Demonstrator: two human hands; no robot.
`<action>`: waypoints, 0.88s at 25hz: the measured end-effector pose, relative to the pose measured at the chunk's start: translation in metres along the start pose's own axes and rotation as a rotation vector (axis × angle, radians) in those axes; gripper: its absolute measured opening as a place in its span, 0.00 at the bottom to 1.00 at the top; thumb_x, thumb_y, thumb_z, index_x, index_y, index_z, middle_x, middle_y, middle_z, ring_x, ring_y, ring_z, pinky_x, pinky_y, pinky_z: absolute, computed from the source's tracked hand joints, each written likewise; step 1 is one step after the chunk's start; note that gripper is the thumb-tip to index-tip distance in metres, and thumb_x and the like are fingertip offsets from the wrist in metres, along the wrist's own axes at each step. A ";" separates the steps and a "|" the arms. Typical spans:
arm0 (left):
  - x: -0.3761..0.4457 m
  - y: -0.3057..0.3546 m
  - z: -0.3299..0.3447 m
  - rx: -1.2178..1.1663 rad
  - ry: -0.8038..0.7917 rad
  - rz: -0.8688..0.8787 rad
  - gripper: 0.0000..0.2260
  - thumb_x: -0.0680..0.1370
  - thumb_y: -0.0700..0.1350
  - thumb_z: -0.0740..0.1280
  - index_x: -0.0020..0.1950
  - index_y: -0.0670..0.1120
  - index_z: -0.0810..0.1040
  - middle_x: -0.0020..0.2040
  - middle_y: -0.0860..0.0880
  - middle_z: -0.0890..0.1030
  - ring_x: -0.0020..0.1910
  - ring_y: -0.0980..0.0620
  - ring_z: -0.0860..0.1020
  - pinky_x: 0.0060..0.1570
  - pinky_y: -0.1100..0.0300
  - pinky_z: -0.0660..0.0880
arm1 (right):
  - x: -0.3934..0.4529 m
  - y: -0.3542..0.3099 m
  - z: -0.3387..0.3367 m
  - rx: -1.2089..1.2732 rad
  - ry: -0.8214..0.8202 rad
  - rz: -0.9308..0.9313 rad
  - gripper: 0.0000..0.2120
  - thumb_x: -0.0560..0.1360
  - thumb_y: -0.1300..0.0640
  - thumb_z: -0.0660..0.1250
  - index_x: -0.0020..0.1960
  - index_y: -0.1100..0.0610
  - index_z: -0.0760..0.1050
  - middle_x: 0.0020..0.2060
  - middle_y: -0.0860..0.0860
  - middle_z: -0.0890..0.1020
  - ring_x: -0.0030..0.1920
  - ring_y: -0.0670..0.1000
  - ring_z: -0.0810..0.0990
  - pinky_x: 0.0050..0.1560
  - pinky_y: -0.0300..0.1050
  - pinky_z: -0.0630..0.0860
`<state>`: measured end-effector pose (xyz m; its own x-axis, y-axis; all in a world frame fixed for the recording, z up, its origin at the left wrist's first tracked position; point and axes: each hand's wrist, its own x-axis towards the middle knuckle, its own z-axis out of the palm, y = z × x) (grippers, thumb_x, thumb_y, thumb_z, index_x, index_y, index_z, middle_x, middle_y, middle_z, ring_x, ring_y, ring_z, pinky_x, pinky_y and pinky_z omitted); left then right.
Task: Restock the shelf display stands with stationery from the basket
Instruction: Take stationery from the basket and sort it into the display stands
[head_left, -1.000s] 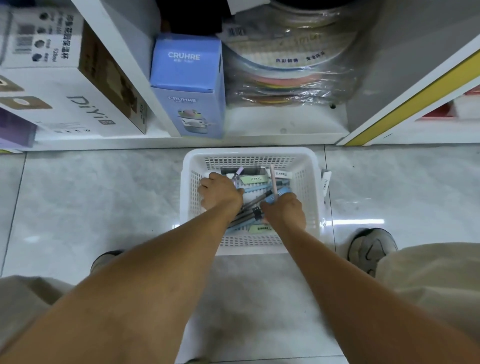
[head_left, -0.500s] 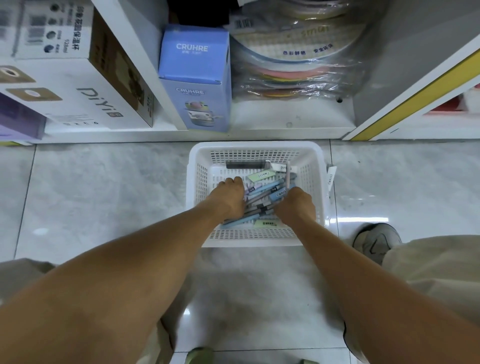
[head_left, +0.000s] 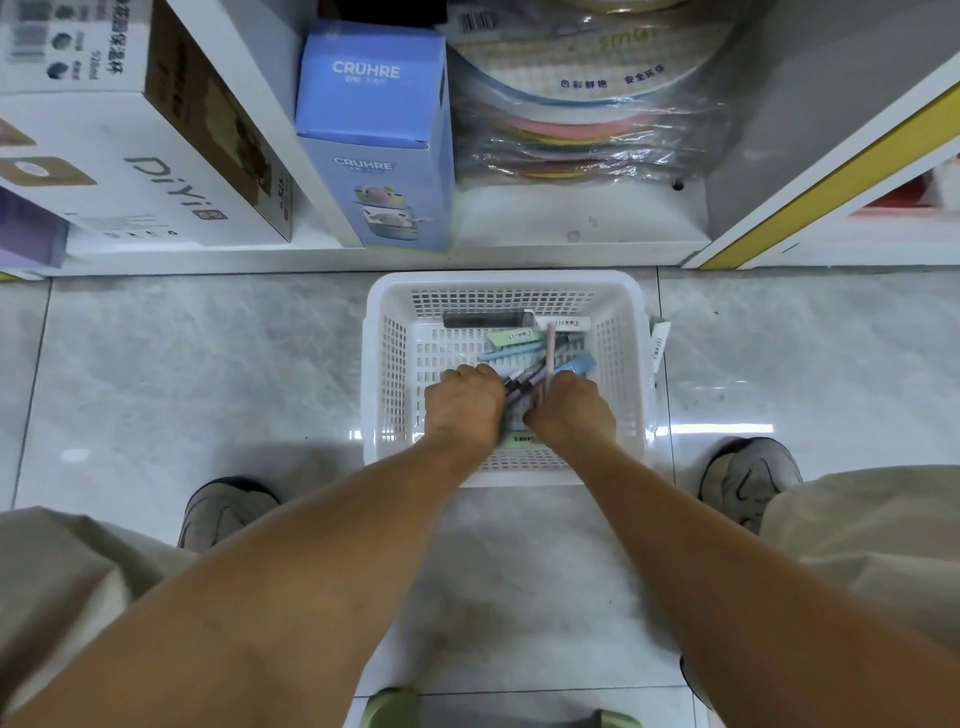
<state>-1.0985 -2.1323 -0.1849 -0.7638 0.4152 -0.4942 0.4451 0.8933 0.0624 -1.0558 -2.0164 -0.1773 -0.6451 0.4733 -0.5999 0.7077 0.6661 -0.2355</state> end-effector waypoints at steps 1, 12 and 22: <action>0.001 -0.001 0.000 -0.027 -0.012 -0.002 0.11 0.75 0.40 0.66 0.56 0.41 0.74 0.49 0.42 0.78 0.47 0.44 0.76 0.42 0.52 0.74 | -0.001 -0.001 0.002 -0.026 0.003 -0.018 0.13 0.74 0.59 0.69 0.56 0.60 0.71 0.44 0.54 0.75 0.41 0.55 0.73 0.42 0.44 0.71; 0.013 -0.020 -0.044 -1.577 -0.450 -0.376 0.16 0.74 0.34 0.72 0.60 0.35 0.73 0.51 0.33 0.83 0.46 0.36 0.84 0.45 0.40 0.82 | -0.003 0.005 -0.032 0.697 -0.287 -0.014 0.05 0.72 0.64 0.75 0.45 0.66 0.82 0.31 0.57 0.84 0.28 0.48 0.83 0.29 0.37 0.77; 0.002 0.011 -0.038 -1.784 -0.244 -0.331 0.17 0.70 0.33 0.76 0.57 0.39 0.79 0.45 0.40 0.86 0.42 0.40 0.85 0.36 0.52 0.81 | -0.012 0.007 -0.094 0.488 -0.224 -0.147 0.06 0.72 0.66 0.70 0.43 0.60 0.85 0.33 0.56 0.84 0.29 0.48 0.82 0.28 0.36 0.75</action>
<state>-1.1129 -2.1149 -0.1522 -0.5568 0.3185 -0.7672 -0.7886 0.0876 0.6087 -1.0706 -1.9634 -0.1002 -0.7076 0.2261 -0.6695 0.7008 0.3460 -0.6239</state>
